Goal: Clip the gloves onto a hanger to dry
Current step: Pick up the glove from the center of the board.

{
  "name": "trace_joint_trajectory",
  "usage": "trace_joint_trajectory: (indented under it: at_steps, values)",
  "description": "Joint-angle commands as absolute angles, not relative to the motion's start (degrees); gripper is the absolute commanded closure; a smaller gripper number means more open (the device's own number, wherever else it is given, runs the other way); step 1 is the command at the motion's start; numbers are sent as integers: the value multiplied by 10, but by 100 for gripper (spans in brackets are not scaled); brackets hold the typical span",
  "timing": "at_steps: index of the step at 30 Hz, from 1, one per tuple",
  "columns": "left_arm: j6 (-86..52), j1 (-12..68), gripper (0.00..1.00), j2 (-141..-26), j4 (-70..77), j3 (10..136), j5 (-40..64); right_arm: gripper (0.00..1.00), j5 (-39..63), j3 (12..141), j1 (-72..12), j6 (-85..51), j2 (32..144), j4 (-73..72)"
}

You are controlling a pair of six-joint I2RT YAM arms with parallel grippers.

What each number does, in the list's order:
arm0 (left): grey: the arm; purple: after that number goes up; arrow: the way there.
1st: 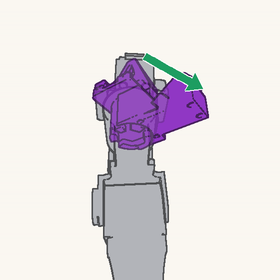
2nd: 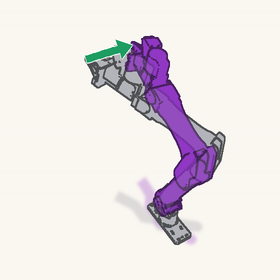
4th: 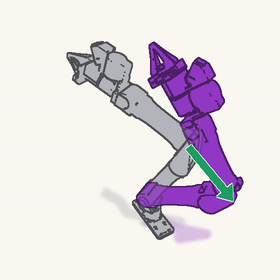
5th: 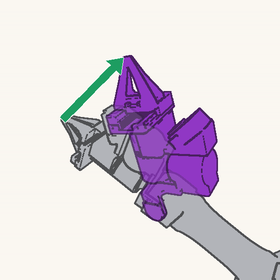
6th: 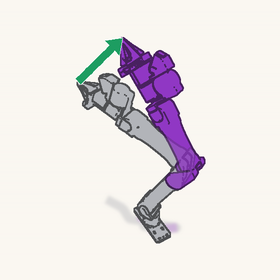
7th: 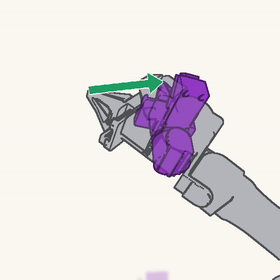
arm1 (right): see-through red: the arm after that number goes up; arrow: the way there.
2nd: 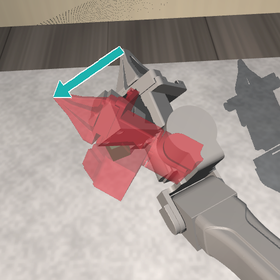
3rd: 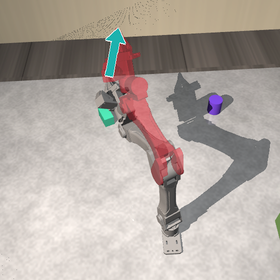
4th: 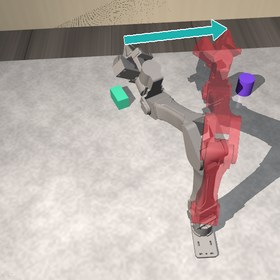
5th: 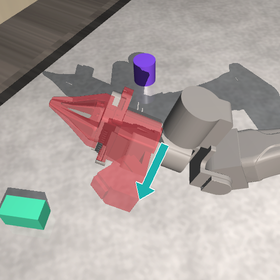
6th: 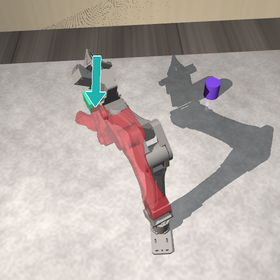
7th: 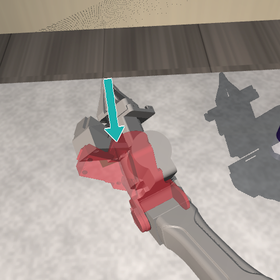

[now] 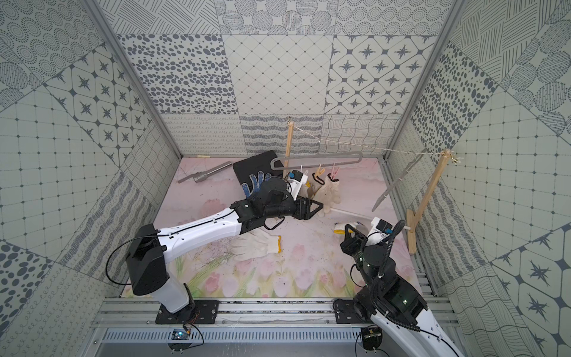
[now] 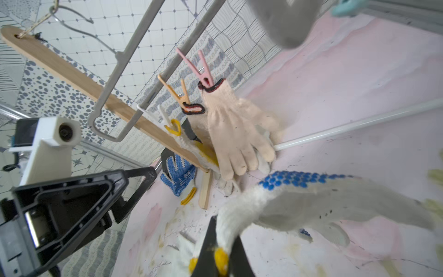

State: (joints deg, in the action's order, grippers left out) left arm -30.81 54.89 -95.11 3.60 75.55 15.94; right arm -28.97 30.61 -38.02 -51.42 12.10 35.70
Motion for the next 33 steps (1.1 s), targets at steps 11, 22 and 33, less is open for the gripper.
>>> trace_joint_trajectory:
  at_steps: [11, 22, 33]
  values:
    - [-77, 546, 34, -961, 290, 691, 332, 100, -315, 442, -330, -464, 221, 451]
    - [-89, 546, 34, -955, 310, 686, 351, 100, 102, 422, 40, -436, 281, 391]
    - [-55, 545, 12, -1017, 262, 766, 387, 100, 631, 278, 487, -546, 395, 173]
